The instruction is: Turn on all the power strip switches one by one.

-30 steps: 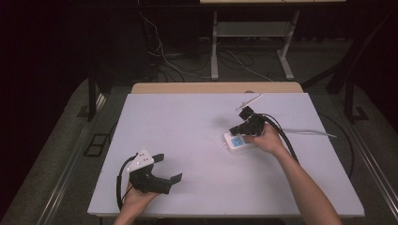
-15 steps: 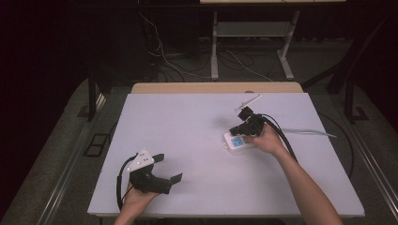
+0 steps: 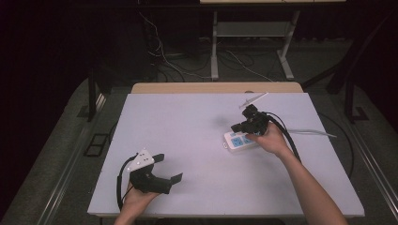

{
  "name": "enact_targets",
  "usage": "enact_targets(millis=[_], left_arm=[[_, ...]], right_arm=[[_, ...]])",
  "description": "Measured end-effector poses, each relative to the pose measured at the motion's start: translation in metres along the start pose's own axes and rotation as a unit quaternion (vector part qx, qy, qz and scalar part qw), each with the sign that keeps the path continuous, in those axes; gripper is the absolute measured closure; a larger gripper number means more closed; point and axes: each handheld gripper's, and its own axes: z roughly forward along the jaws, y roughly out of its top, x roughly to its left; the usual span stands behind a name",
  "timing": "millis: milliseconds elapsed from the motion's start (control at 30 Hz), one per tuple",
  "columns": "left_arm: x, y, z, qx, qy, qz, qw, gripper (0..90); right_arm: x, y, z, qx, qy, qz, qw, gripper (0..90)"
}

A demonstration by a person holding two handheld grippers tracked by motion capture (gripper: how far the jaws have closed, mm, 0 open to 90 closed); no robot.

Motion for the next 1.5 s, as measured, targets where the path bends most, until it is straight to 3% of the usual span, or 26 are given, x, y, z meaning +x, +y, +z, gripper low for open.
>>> enact_targets(millis=[100, 300, 533, 600, 700, 1100, 1500], left_arm=[[0.0, 0.0, 0.0, 0.0, 0.0, -0.001, 1.0, 0.0], [-0.001, 0.0, 0.001, 0.001, 0.0, 0.0, 1.0, 0.0], [-0.002, 0.0, 0.003, 0.0, -0.002, -0.001, 1.0, 0.0], [-0.003, 0.0, 0.003, 0.0, -0.002, -0.001, 1.0, 0.0], [-0.003, 0.0, 0.003, 0.0, -0.003, -0.001, 1.0, 0.0], [-0.003, 0.0, 0.003, -0.001, -0.001, -0.003, 1.0, 0.0], [-0.003, 0.0, 0.003, 0.0, 0.0, -0.002, 1.0, 0.0]], right_arm=[[0.004, -0.001, -0.012, -0.013, -0.002, -0.003, 0.9999, 89.3], [0.009, -0.009, -0.033, -0.033, -0.001, 0.003, 0.9995, 69.0], [0.019, -0.027, -0.058, -0.07, -0.026, 0.019, 0.997, 30.2], [0.021, -0.034, -0.065, -0.079, -0.023, 0.028, 0.9962, 19.3], [0.026, -0.047, -0.07, -0.076, -0.025, 0.038, 0.9961, 1.0], [0.041, -0.107, -0.088, -0.122, -0.015, 0.068, 0.9901, 0.5], [0.053, -0.161, -0.09, -0.133, -0.023, 0.096, 0.9861, 0.6]])
